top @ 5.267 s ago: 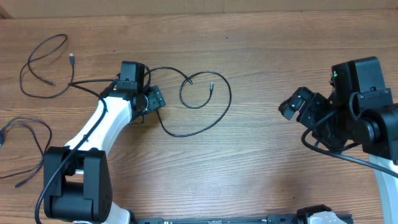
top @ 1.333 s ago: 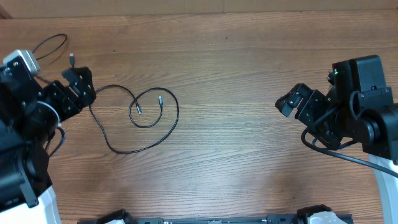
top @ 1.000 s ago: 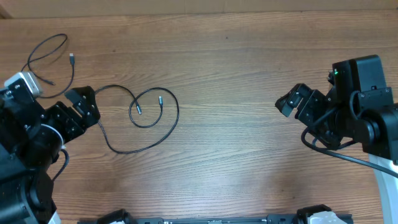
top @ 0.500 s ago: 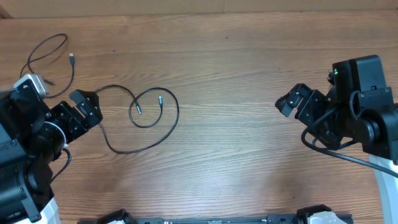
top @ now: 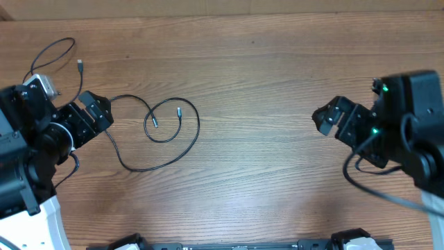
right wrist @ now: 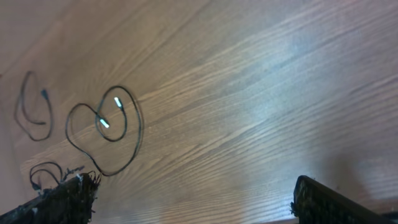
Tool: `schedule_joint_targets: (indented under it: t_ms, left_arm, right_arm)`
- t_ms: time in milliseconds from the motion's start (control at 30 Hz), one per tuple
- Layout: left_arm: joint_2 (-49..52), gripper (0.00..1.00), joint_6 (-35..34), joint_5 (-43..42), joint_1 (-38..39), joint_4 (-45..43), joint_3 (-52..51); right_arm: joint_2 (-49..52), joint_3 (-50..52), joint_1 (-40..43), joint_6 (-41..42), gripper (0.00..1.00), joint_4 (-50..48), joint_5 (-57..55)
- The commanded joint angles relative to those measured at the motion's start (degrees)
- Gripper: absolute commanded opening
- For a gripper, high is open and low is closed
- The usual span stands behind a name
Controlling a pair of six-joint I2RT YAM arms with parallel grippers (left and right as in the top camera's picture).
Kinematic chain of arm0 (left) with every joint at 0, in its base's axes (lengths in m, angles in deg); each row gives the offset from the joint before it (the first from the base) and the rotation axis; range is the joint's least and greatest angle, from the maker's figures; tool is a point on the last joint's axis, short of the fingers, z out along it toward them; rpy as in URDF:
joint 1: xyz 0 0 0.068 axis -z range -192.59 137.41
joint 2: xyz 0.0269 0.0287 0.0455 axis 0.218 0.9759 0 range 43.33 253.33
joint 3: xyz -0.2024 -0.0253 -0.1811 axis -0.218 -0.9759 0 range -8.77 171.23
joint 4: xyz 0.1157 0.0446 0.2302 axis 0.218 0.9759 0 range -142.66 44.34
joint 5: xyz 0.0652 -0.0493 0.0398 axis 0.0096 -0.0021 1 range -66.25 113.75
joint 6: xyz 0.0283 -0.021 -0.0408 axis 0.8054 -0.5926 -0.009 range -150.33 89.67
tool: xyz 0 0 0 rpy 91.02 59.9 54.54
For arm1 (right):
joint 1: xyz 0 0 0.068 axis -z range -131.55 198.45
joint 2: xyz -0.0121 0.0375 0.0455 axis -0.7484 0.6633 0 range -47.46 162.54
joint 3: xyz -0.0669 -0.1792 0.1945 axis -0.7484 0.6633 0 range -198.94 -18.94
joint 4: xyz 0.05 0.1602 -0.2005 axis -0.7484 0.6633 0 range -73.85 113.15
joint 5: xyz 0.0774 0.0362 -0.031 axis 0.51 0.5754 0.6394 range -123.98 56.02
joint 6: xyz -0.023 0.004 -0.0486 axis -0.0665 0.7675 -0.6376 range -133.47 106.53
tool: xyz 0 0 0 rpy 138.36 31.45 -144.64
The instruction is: Untangle cables
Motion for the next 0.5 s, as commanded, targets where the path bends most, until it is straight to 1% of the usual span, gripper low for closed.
schedule_joint_targets:
  t_ms: [0, 167, 467]
  left_arm:
    - [1.9, 1.00, -0.6, 0.4, -0.1, 0.1, 0.7]
    - [5.0, 1.00, -0.6, 0.4, -0.1, 0.1, 0.7]
    - [11.8, 0.99, -0.6, 0.4, -0.1, 0.1, 0.7]
  right_arm:
    - [-3.5, -0.1, -0.2, -3.9, 1.00, -0.2, -1.4]
    - [-7.4, -0.1, -0.2, -4.5, 1.00, -0.4, -4.9]
    - [-11.9, -0.1, -0.2, -4.5, 1.00, 0.7, -6.8]
